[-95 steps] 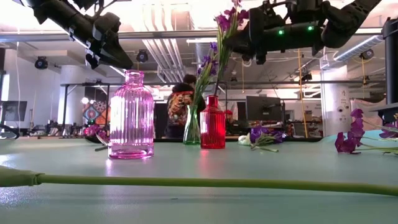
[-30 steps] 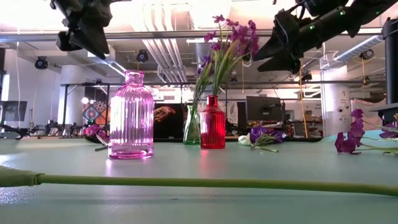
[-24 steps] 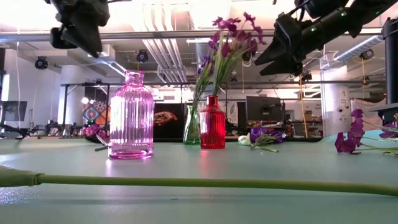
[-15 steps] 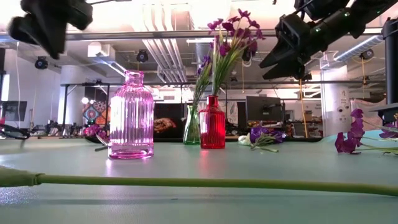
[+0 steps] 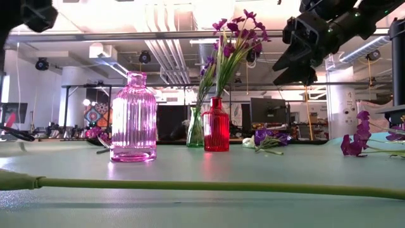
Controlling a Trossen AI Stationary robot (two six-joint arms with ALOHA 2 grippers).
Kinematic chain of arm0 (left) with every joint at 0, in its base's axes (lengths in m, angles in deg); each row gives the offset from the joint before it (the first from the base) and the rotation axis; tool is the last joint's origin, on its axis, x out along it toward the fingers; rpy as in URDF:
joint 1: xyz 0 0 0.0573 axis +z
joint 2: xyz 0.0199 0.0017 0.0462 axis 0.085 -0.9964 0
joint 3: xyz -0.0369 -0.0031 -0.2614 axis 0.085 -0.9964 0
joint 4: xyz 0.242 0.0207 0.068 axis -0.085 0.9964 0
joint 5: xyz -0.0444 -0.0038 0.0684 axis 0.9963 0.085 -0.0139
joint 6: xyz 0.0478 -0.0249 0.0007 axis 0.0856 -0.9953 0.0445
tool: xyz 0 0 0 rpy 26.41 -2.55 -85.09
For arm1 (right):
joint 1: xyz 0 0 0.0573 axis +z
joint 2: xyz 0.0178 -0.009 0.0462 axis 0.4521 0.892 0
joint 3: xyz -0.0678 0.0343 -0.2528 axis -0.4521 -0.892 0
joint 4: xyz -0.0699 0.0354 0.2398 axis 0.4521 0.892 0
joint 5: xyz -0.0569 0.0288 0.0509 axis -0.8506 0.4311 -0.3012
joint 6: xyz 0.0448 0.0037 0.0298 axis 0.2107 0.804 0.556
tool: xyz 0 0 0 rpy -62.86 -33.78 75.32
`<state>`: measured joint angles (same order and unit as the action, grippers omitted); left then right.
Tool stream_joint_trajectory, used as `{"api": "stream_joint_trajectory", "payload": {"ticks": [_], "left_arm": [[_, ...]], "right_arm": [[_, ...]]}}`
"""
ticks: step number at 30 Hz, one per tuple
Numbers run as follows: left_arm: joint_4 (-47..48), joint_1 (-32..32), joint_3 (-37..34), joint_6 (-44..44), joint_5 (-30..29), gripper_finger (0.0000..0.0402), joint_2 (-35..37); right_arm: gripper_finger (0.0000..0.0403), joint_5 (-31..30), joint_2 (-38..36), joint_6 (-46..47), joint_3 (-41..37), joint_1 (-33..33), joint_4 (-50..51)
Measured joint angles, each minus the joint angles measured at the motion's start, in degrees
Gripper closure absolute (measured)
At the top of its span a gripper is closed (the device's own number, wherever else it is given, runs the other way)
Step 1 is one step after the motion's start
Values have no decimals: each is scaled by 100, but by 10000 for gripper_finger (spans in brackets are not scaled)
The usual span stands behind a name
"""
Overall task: Sort flowers into vase by color
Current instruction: Put the bottom left white flower into the purple vase
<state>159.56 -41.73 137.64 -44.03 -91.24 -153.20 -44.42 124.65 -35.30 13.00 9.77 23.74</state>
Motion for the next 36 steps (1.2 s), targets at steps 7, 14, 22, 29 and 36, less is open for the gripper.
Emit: {"api": "stream_joint_trajectory", "payload": {"ticks": [7,14,22,29,36], "left_arm": [[339,-370,-2,-681,500,305,-662],[374,-410,-29,-906,681,248,-1196],[188,-438,-254,-1078,1093,226,-1666],[-854,-595,-941,-1328,1181,226,-1716],[-1026,-689,-1325,-1565,1204,226,-1813]], "right_arm": [[133,109,0,-2,0,1,-4],[133,122,0,-12,0,1,-6],[129,259,0,-18,0,3,-5],[131,258,0,-18,0,2,-5],[129,260,2,-18,0,1,-7]]}}
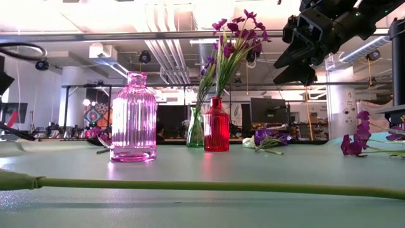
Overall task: Sort flowers into vase by color
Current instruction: Put the bottom left white flower into the purple vase
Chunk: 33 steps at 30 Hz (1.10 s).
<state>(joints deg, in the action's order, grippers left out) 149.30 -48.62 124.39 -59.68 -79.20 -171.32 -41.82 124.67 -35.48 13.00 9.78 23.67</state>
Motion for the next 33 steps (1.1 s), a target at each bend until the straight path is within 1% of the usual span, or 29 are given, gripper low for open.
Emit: {"api": "stream_joint_trajectory", "payload": {"ticks": [5,9,13,17,21,26,30,33], "left_arm": [[-548,1,-242,26,-46,246,-15],[-850,0,-398,21,-44,278,-11],[-784,-4,-397,23,-14,322,-9],[-508,-9,-268,32,-9,367,-12],[-356,-9,-99,42,-177,397,-5],[-313,-9,234,260,-802,400,79],[-290,4,533,545,-1500,401,256],[-235,4,717,744,-2139,401,438]], "right_arm": [[133,-2,0,0,0,0,0],[131,-2,0,0,0,0,-2],[132,-2,0,7,0,0,-1],[136,-2,0,15,0,0,-2],[138,-2,0,15,0,0,-2],[133,-4,0,17,0,0,-2],[136,-4,0,17,0,0,-4],[140,-4,0,17,0,0,-4]]}}
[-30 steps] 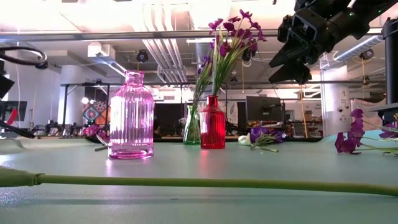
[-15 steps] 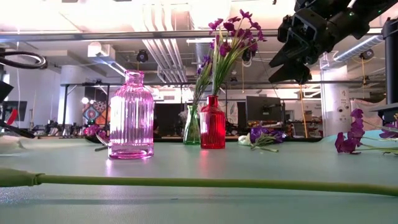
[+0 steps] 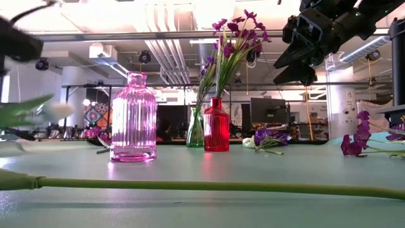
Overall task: Sort flowers into vase by color
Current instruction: Put the bottom left white flower into the purple vase
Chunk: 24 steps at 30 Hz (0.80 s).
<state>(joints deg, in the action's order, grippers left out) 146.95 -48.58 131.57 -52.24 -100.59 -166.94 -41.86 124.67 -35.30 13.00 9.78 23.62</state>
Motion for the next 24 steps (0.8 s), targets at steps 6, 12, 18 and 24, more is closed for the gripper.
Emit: {"api": "stream_joint_trajectory", "payload": {"ticks": [6,12,18,24], "left_arm": [[-9,4,439,651,-1987,401,502],[-6,129,1100,2245,-3525,402,922],[15,458,1673,3904,-3886,402,1209],[-82,714,2217,5464,-4451,401,1359]], "right_arm": [[142,-3,1,-5,0,0,-1],[142,-39,2,-4,0,0,-7],[142,-44,2,-1,0,0,-26],[142,-44,2,0,0,0,-48]]}}
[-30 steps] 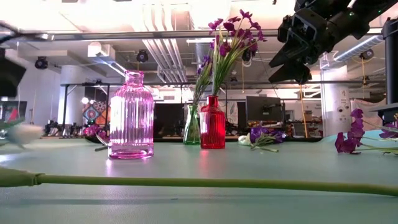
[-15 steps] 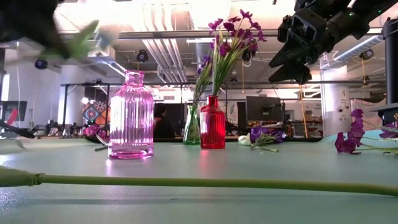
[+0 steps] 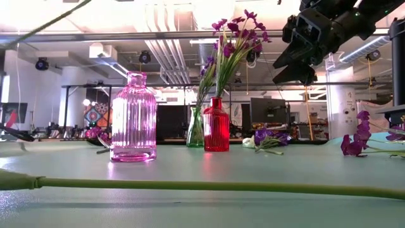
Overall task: Sort flowers into vase by color
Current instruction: Put the bottom left white flower into the purple vase
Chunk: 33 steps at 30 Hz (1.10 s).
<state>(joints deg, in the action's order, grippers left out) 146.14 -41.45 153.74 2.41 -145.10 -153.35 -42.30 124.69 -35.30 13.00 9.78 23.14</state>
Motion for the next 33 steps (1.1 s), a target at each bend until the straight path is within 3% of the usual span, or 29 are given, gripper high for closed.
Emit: {"api": "stream_joint_trajectory", "payload": {"ticks": [3,6,12,18,22,33], "left_arm": [[-466,33,197,964,-368,401,77],[-1383,42,249,2191,-281,401,162],[-3804,281,139,5052,1077,401,421],[-5473,903,-414,6542,2097,401,745],[-6782,1367,-1252,6736,2864,401,885],[-9634,1560,-3609,5617,2942,401,1630]], "right_arm": [[142,-1,0,-1,0,0,-9],[142,-2,0,0,0,-2,-39],[142,-18,0,-3,-17,-2,-109],[142,-13,0,115,-26,-2,-311],[142,-3,0,398,-34,-2,-164],[142,20,0,841,-37,-2,65]]}}
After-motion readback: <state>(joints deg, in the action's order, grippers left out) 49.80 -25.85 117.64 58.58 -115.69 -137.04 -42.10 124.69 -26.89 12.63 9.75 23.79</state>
